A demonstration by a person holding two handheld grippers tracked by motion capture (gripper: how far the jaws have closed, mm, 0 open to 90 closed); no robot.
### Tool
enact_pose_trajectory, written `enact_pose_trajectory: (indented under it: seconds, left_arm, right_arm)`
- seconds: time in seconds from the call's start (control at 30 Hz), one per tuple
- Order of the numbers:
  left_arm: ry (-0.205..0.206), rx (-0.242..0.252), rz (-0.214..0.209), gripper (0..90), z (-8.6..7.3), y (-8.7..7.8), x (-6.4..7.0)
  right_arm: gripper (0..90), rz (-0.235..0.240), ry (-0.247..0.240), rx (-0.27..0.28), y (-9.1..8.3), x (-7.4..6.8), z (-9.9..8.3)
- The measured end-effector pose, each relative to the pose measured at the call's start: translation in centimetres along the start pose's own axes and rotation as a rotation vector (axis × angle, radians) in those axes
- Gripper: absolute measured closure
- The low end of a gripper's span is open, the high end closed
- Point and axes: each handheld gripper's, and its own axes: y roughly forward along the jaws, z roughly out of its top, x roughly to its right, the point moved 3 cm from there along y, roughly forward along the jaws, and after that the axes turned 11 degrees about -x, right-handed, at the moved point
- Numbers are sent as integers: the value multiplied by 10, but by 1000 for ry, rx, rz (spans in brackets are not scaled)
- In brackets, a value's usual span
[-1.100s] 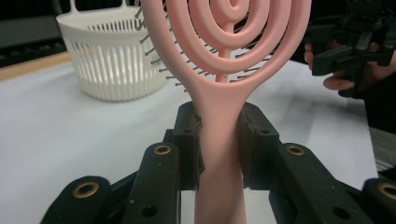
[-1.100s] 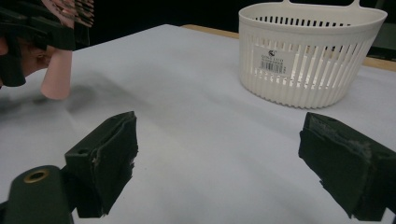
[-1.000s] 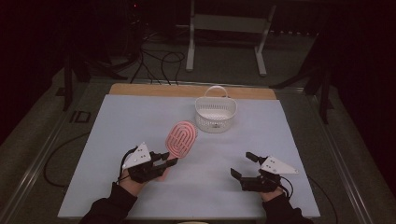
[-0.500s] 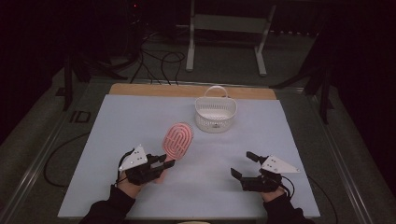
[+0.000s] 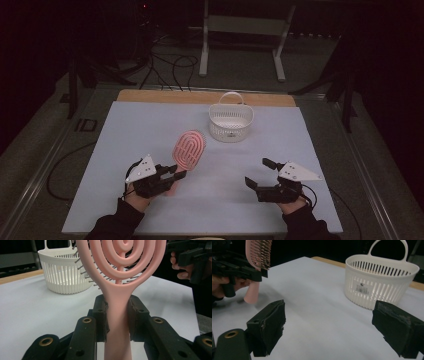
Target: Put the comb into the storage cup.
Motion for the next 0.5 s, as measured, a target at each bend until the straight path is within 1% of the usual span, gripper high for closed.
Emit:
enact_pose_trajectory:
  seconds: [0.03,0.07,0.23,0.3,0.37,0.4,0.43,0.47,0.5]
  left_arm:
    - [0,0,0,727,0,0,0]
    - [-1,0,0,727,0,0,0]
    - [1,-4,-4,727,0,1,1]
    - [1,-3,-6,727,0,1,1]
    - [4,-2,-6,728,0,1,1]
    - [5,-3,-3,727,1,1,2]
    - [5,-3,-3,727,1,1,2]
    - [4,2,-6,727,1,1,2]
    - [4,2,-6,728,1,1,2]
  right_arm:
    - [113,0,0,0,0,0,0]
    - [114,9,-7,9,0,-1,4]
    - [106,9,-18,9,0,-3,10]
    - [95,26,-26,14,0,-7,18]
    - [95,26,-31,16,-1,-8,21]
    - [95,36,-44,19,-1,-12,27]
    - [95,36,-44,19,-1,-12,27]
    - [91,39,-48,27,-2,-15,33]
    - [91,39,-48,27,-2,-15,33]
